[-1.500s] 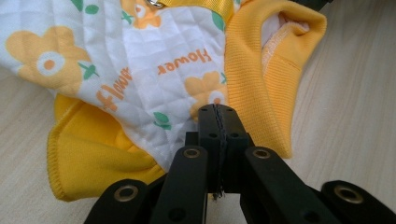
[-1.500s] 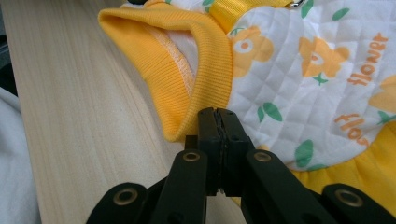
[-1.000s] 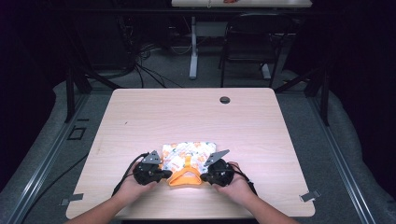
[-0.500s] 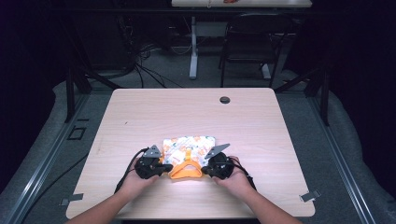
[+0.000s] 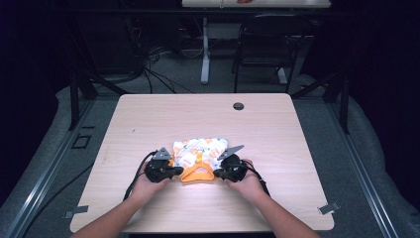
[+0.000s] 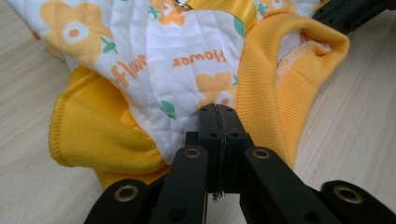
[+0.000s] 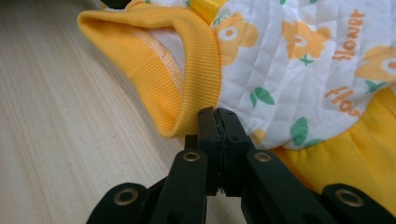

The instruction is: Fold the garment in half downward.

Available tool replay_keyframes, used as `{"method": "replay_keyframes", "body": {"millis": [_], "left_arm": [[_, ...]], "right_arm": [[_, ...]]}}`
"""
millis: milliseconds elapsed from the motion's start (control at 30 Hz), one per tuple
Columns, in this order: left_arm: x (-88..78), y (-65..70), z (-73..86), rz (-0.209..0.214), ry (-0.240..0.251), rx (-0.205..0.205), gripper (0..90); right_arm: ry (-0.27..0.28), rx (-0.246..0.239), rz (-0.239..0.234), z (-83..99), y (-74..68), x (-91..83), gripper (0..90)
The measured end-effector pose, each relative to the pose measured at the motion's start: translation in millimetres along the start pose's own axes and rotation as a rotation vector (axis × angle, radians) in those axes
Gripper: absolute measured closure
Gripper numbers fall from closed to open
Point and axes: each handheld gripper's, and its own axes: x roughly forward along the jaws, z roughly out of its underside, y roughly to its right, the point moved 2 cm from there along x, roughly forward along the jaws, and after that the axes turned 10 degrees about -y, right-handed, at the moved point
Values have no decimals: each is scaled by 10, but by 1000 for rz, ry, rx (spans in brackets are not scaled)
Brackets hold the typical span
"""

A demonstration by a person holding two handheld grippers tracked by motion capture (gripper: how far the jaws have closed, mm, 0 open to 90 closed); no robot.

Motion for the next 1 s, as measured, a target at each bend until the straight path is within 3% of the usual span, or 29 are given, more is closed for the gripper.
{"method": "replay_keyframes", "body": {"millis": [433, 700, 767, 1000], "left_arm": [[36, -98, -13, 4, 49, -72, 900], [-45, -70, -30, -18, 68, -52, 873], [-78, -59, -32, -16, 78, -67, 856], [-232, 19, -32, -39, 86, -44, 819]], "right_arm": [[31, 55, -2, -18, 131, 51, 882], [66, 55, 8, -24, 88, -41, 868], [72, 54, 8, -22, 78, -89, 862], [109, 46, 28, 14, 16, -284, 835]]}}
